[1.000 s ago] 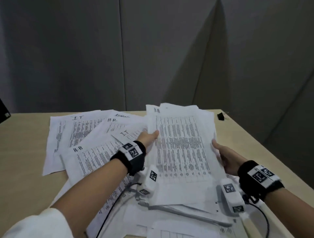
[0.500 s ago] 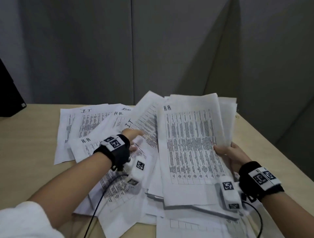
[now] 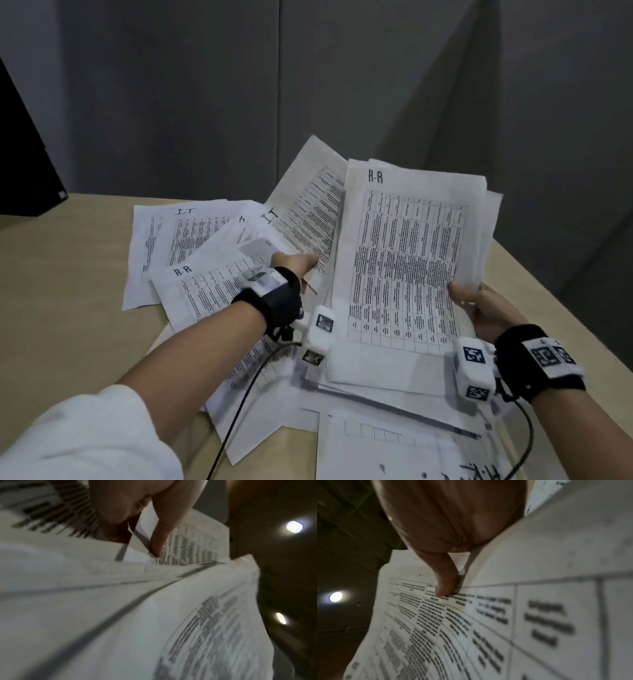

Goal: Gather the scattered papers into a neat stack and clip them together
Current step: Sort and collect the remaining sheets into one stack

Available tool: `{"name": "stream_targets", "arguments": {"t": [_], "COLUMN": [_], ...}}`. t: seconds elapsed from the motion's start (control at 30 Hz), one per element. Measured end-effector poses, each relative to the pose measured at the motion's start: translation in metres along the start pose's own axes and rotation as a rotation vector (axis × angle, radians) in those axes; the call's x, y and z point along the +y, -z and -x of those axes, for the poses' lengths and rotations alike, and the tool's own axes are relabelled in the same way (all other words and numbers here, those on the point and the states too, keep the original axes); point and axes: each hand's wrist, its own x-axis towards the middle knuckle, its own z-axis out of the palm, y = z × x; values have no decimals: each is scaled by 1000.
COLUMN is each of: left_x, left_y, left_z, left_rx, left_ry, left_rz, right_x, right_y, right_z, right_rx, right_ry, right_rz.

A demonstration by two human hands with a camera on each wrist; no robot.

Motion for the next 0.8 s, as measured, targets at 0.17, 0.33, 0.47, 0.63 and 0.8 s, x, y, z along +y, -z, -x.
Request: {"name": "stream_targets", "arguments": {"t": [0.17, 0.33, 0.47, 0.63, 0.8], "left_x": [28, 36, 11, -15, -17], "left_y": [38, 124, 161, 181, 200], "left_z": [2, -8, -6, -5, 7], "left_rx": [182, 193, 187, 226, 227], "left_ry": [-234, -117, 30, 70, 95], "left_rz": [-229, -496, -736, -686, -478], "right_x": [-1, -9, -17, -8, -3], "right_y": [3, -4, -23, -39, -52], "right_z": [-11, -18, -29, -53, -59], "right_rx": [-11, -43, -50, 14, 162], "right_ry": [-121, -161, -181, -245, -276], "right_rz": [104, 127, 207, 305, 340]}}
